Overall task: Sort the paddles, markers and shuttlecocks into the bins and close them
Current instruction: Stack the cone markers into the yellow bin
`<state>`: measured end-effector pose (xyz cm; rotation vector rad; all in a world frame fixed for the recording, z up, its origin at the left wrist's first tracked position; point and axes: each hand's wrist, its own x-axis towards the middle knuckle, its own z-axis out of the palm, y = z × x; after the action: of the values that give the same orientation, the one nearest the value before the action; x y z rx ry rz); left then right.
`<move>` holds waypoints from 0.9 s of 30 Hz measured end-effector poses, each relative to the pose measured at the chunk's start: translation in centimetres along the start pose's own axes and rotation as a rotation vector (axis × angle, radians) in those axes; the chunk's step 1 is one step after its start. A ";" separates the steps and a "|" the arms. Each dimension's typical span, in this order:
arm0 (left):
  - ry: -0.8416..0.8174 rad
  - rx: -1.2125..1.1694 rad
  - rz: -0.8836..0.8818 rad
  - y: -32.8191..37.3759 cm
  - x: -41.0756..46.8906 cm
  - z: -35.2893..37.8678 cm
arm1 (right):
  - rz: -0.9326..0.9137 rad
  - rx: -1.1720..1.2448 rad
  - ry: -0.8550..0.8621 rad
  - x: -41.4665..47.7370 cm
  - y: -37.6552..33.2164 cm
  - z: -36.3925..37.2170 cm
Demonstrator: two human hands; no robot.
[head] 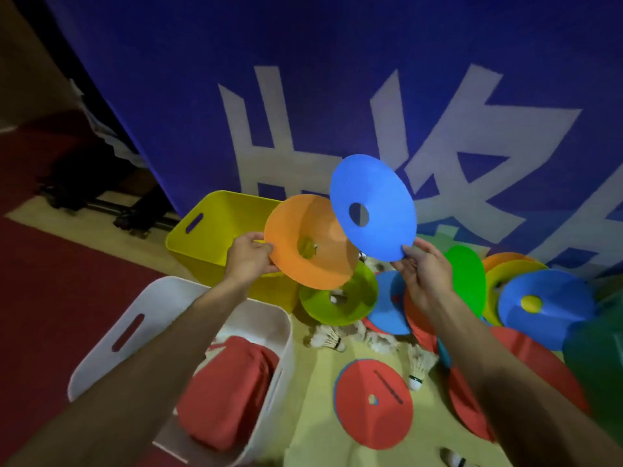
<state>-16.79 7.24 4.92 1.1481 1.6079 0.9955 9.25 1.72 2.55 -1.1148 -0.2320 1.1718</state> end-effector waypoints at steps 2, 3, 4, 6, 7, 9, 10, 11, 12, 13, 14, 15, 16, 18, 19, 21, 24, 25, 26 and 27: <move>0.014 -0.039 -0.014 0.0 2.5 -3.0 | 0.015 0.006 -0.026 0.2 1.3 2.8; 0.014 -0.045 -0.018 -0.2 3.7 -4.4 | 0.024 0.012 -0.033 0.3 2.1 4.2; 0.010 -0.051 -0.020 -0.4 5.0 -5.7 | 0.030 0.015 -0.037 0.4 2.9 5.5; -0.009 -0.064 -0.032 -1.1 7.5 -8.0 | 0.034 0.003 -0.032 0.6 4.3 8.3; -0.025 -0.068 -0.042 -1.4 8.6 -8.9 | 0.032 -0.006 -0.026 0.7 5.0 9.7; -0.058 -0.074 -0.059 -2.1 10.7 -10.0 | 0.029 -0.042 -0.013 0.5 6.0 11.9; -0.076 -0.067 -0.069 -2.4 11.8 -10.3 | 0.028 -0.062 -0.001 0.4 6.5 12.8; -0.096 -0.054 -0.079 -2.7 12.7 -10.4 | 0.025 -0.079 0.016 0.2 6.8 13.5; -0.119 -0.042 -0.095 -3.2 13.5 -10.3 | 0.023 -0.093 0.033 0.0 7.1 14.1; -0.146 -0.029 -0.115 -3.6 14.3 -10.1 | 0.018 -0.107 0.052 -0.1 7.5 14.6; -0.172 -0.011 -0.135 -4.1 15.0 -9.9 | 0.009 -0.122 0.070 -0.2 7.7 14.9; -0.197 0.007 -0.155 -4.6 15.7 -9.6 | -0.002 -0.139 0.088 -0.3 8.0 15.2; -0.221 0.020 -0.177 -5.0 16.3 -9.2 | -0.012 -0.153 0.105 -0.4 8.1 15.4; -0.265 0.036 -0.219 -5.6 17.1 -8.5 | -0.030 -0.186 0.127 -0.7 8.3 15.6; -0.293 0.045 -0.235 -5.8 17.3 -8.2 | -0.040 -0.208 0.136 -0.7 8.4 15.6; -0.364 0.064 -0.254 -6.2 17.5 -7.8 | -0.057 -0.257 0.156 -0.9 8.6 15.5; -0.397 0.085 -0.257 -6.6 17.7 -7.6 | -0.065 -0.325 0.188 -1.0 9.2 15.8; -0.387 0.084 -0.244 -6.5 17.7 -7.6 | -0.061 -0.345 0.192 -0.9 9.5 15.9; -0.370 0.079 -0.223 -6.4 17.8 -7.8 | -0.055 -0.363 0.194 -0.8 9.8 16.1; -0.347 0.067 -0.198 -6.1 17.8 -8.0 | -0.049 -0.380 0.194 -0.6 10.2 16.4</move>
<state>-28.95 22.01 -2.36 1.1126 1.4476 0.5818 -8.11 10.16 2.67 -1.5383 -0.3393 0.9903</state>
